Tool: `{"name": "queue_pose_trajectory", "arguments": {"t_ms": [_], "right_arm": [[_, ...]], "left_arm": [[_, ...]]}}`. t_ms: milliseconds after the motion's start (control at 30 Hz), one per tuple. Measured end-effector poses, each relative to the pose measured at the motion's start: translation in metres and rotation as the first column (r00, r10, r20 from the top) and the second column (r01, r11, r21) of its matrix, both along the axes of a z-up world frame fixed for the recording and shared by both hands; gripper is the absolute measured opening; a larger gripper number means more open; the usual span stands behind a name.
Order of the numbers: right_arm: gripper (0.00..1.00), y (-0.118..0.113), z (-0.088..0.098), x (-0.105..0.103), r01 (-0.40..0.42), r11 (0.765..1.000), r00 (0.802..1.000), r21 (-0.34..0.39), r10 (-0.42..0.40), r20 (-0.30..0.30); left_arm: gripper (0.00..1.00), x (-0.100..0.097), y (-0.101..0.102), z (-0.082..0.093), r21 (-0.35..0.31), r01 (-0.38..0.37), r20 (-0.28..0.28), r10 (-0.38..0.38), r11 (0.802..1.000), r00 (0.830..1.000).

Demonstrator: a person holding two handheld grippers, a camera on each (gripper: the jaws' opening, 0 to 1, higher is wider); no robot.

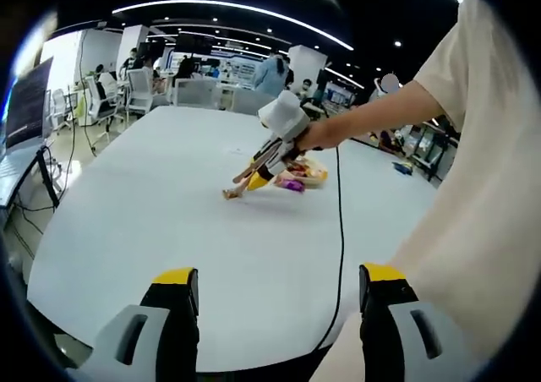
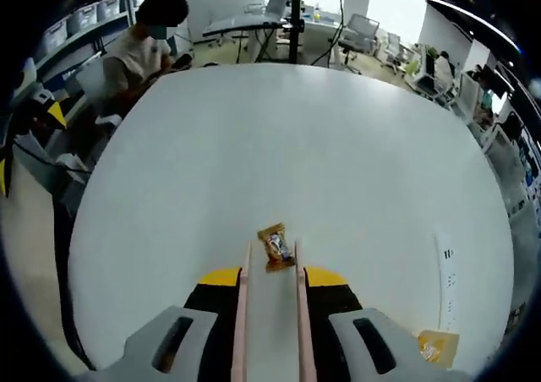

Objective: Place the target food into the container with the food tongs after gripping and lifting it, then release it inside without dropping or visibly crushing the food.

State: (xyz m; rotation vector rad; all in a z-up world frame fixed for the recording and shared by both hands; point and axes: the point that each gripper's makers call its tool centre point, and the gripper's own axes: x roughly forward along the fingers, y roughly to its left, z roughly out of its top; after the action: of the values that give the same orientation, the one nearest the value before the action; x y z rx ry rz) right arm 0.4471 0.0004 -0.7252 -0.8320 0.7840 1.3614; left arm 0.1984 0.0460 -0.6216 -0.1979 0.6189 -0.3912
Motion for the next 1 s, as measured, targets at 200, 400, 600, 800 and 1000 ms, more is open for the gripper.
{"name": "queue_pose_trajectory", "arguments": {"t_ms": [200, 400, 600, 800, 1000], "right_arm": [[0.26, 0.005, -0.008, 0.003, -0.049, 0.998, 0.999, -0.040, 0.050, 0.009], [0.26, 0.009, -0.012, 0.005, -0.067, 0.996, 0.998, -0.065, 0.067, 0.006], [0.26, 0.008, -0.019, 0.001, -0.068, 0.995, 0.998, -0.080, 0.067, -0.008], [0.26, 0.005, -0.020, 0.000, -0.066, 0.994, 0.998, -0.082, 0.063, -0.029], [0.25, 0.005, -0.020, 0.000, -0.047, 0.996, 0.999, -0.078, 0.046, -0.019]], "left_arm": [[0.77, 0.001, 0.002, -0.004, -0.013, -0.019, -0.007, 0.019, 1.000, 1.000], [0.77, 0.000, 0.005, -0.006, -0.021, -0.031, -0.011, 0.031, 0.999, 0.999], [0.77, 0.001, 0.006, -0.005, -0.022, -0.032, -0.009, 0.032, 0.999, 0.999], [0.77, 0.001, 0.010, -0.004, -0.023, -0.041, -0.002, 0.041, 0.999, 0.999], [0.77, 0.001, 0.011, -0.005, -0.026, -0.044, -0.002, 0.044, 0.999, 0.999]]}}
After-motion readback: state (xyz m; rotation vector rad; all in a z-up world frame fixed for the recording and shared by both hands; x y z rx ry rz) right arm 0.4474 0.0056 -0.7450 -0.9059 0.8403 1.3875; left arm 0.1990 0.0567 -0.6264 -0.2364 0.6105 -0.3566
